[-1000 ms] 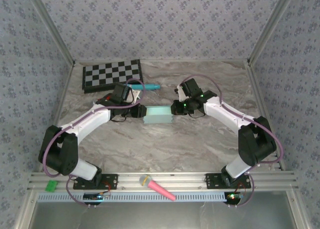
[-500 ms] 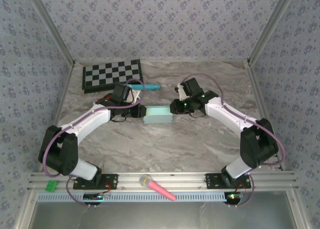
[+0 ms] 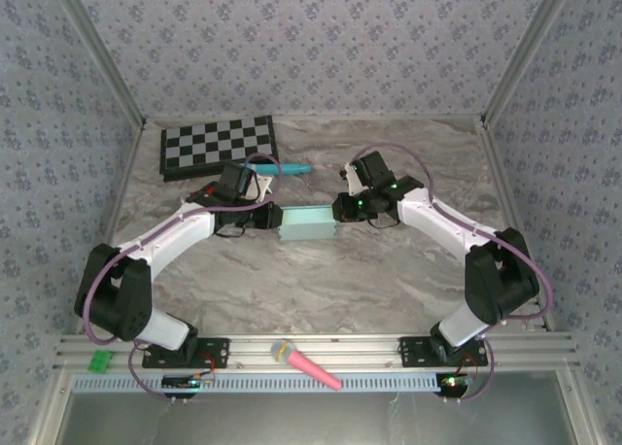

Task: Fold the paper box

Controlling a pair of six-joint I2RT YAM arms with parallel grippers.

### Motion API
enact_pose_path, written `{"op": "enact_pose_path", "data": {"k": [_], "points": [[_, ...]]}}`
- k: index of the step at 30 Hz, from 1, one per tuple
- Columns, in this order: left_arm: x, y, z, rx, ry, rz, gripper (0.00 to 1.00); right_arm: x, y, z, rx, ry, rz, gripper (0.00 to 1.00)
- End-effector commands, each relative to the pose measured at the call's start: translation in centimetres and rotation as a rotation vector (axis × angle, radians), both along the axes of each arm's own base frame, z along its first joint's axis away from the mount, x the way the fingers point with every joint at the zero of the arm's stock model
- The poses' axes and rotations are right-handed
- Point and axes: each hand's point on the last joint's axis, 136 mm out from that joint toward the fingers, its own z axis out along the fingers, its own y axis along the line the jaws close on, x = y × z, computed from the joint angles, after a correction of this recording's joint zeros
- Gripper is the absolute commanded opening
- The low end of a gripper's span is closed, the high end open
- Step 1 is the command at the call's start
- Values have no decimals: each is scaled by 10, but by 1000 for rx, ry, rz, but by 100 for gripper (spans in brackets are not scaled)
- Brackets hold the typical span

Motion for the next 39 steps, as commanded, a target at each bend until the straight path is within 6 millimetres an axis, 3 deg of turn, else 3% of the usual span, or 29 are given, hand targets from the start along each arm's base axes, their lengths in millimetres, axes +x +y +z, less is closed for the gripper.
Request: {"op": "enact_pose_path", "data": {"k": [1,16,22,31,39], "points": [[-13,4,-9,27,34,-21,20,-5,-6,-18,-38,38,-9,10],[-20,11,-21,63,49,-25,19,-20,-16,-42,-79,96,-12,5],[-19,8,-7,35,16,-33,25,-18,-13,-24,-47,56,-15,6],[-16,4,11,-1,-29,-37,36,-9,-6,13,40,-20,-12,16],[-12,4,21,-7,-65,-29,40,-4,-6,16,57,-24,-15,17]]}}
